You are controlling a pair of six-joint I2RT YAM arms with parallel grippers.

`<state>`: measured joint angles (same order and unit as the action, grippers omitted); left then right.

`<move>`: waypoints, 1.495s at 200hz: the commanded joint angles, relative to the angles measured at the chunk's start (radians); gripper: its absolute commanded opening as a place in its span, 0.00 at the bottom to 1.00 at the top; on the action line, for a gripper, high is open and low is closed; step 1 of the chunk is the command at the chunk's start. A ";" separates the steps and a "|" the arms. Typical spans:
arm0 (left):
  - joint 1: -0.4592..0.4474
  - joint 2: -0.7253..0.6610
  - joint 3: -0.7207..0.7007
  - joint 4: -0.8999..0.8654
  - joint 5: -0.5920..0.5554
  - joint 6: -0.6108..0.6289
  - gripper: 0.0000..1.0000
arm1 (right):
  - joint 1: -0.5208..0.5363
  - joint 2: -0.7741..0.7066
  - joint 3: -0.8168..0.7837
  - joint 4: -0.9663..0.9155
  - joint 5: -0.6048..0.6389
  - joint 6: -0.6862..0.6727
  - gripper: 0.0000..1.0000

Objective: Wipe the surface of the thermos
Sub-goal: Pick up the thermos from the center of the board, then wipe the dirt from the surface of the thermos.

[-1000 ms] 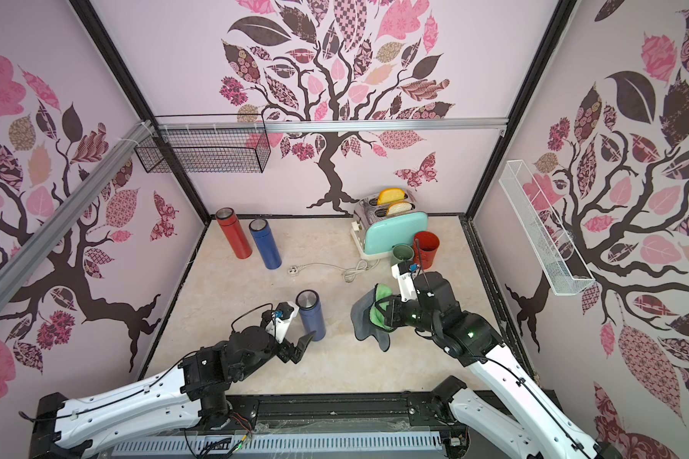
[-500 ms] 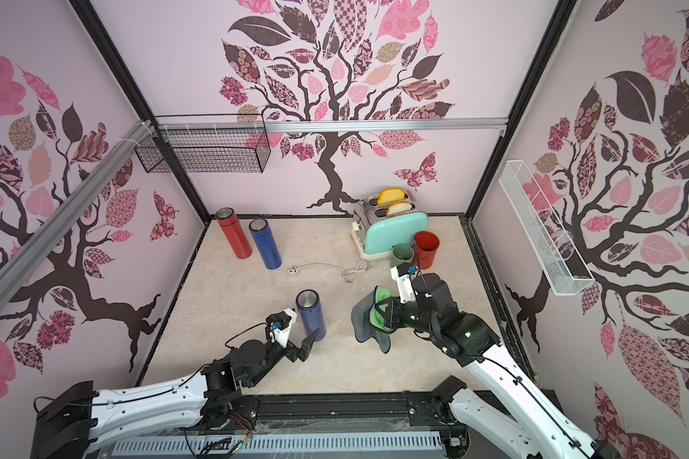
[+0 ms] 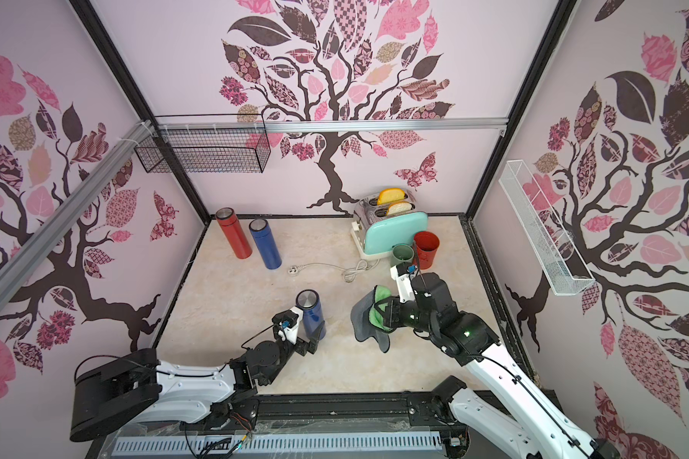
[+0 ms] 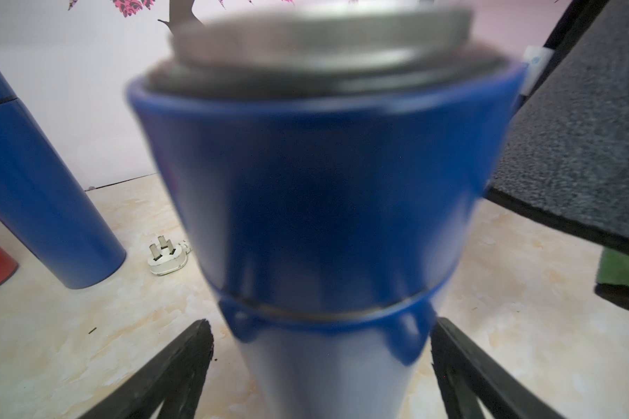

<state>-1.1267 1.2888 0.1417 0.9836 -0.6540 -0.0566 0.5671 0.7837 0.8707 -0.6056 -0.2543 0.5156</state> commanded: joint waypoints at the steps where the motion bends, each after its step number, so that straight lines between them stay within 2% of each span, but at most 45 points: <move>1: -0.003 0.070 0.012 0.192 -0.104 0.015 0.96 | 0.001 0.000 0.013 0.000 0.010 -0.014 0.00; 62: -0.004 0.153 0.070 0.205 -0.204 0.016 0.93 | 0.002 -0.001 0.002 -0.010 0.017 -0.022 0.00; 85: -0.001 0.163 0.082 0.203 -0.169 0.031 0.86 | 0.001 0.005 -0.002 -0.004 0.015 -0.022 0.00; 96: -0.001 0.172 0.089 0.201 -0.133 0.037 0.77 | 0.001 0.008 -0.004 0.002 0.010 -0.021 0.00; 118: -0.004 0.199 0.102 0.198 -0.058 0.054 0.43 | 0.001 0.021 0.001 0.001 0.011 -0.024 0.00; 144: -0.004 0.165 0.100 0.171 0.038 0.075 0.22 | 0.002 0.027 0.034 -0.017 0.030 -0.034 0.00; 160: -0.004 0.080 0.112 0.051 0.142 0.087 0.10 | 0.002 0.034 0.073 -0.015 0.031 -0.037 0.00; 174: -0.004 -0.018 0.154 -0.151 0.266 0.094 0.00 | 0.001 0.055 0.117 0.005 0.005 -0.033 0.00; 195: -0.005 -0.145 0.209 -0.384 0.398 0.089 0.00 | 0.002 0.113 0.189 0.053 -0.076 -0.021 0.00; 229: -0.004 -0.257 0.257 -0.578 0.478 0.077 0.00 | 0.015 0.220 0.308 0.136 -0.168 -0.006 0.00; 269: -0.006 -0.246 0.330 -0.640 0.511 0.066 0.00 | 0.166 0.334 0.395 0.211 -0.127 0.014 0.00; 299: -0.006 -0.237 0.363 -0.630 0.480 0.063 0.00 | 0.220 0.325 0.327 0.287 -0.125 0.074 0.00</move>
<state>-1.1313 1.0599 0.4534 0.3164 -0.1726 0.0154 0.7666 1.1358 1.2270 -0.4000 -0.3759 0.5365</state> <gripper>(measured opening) 0.604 0.077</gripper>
